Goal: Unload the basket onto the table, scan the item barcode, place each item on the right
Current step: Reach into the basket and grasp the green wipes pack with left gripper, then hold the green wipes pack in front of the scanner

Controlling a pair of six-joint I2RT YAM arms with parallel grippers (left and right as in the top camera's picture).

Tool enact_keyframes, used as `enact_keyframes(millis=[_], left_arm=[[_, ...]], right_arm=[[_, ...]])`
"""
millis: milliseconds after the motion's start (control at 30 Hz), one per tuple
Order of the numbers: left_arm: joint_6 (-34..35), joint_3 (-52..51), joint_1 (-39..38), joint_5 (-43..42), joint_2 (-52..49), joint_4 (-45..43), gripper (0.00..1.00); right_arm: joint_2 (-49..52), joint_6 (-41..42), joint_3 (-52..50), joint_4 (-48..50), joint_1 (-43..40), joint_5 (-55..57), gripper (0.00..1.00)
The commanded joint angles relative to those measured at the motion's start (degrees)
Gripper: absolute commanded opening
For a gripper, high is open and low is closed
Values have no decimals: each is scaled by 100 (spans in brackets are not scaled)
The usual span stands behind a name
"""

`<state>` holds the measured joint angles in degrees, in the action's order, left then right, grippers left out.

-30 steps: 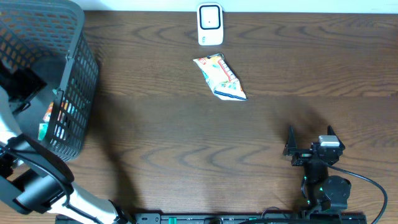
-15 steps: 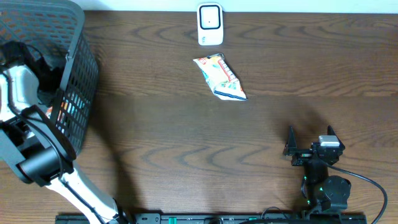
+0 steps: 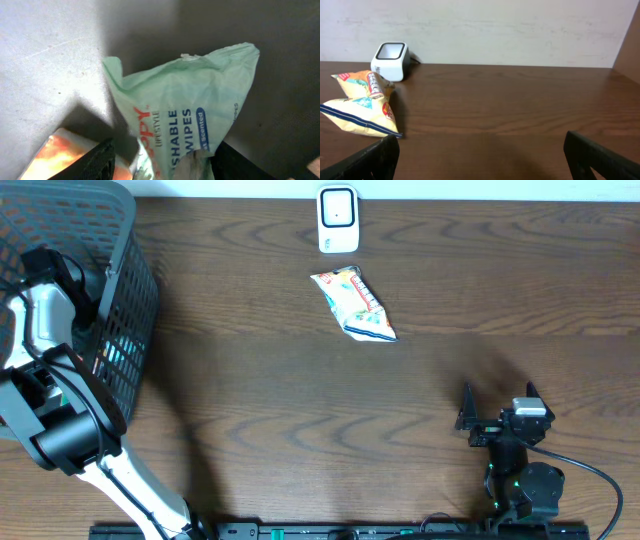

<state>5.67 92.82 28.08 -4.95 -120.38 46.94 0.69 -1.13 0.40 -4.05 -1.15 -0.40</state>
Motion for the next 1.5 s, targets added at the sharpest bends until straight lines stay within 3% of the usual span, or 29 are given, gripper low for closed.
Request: enact_keyframes(millis=[0,33,100,367,633,833,967,1100,1233,1400,1467], left_arm=[[-96,-326,24,162,-140,-175,45],[-98,-361,24,162,-140,-221,28],[-94,-361,24,160,-138,-249,8],[-44,-31,24,151,481,-116,7],[20,20,28,157,2485,-737,7],[1069,20,7,120,4050,-1237,7],[1585,20,-136,-835,4588,-1355,7],[1596,15,-876,-1971,4680,-1572,7],[1558,11,-1801,-1978,4485,-1543,7],[861,9,-2944,-1956,4006,-1488,7],[743,9,-3342,-1554,3679,-1471,7]], right_arm=[[-31,-68,-9,-26,35,4,99],[-31,-66,-9,-26,35,4,99],[-31,-68,-9,-26,35,4,99],[-31,-68,-9,-26,35,7,99],[-31,-66,-9,-26,35,4,99],[-31,-68,-9,-26,35,7,99],[-31,-68,-9,-26,35,4,99],[-31,-66,-9,-26,35,7,99],[-31,-66,-9,-26,35,4,99],[-31,-68,-9,-26,35,4,99],[-31,-68,-9,-26,35,4,99]])
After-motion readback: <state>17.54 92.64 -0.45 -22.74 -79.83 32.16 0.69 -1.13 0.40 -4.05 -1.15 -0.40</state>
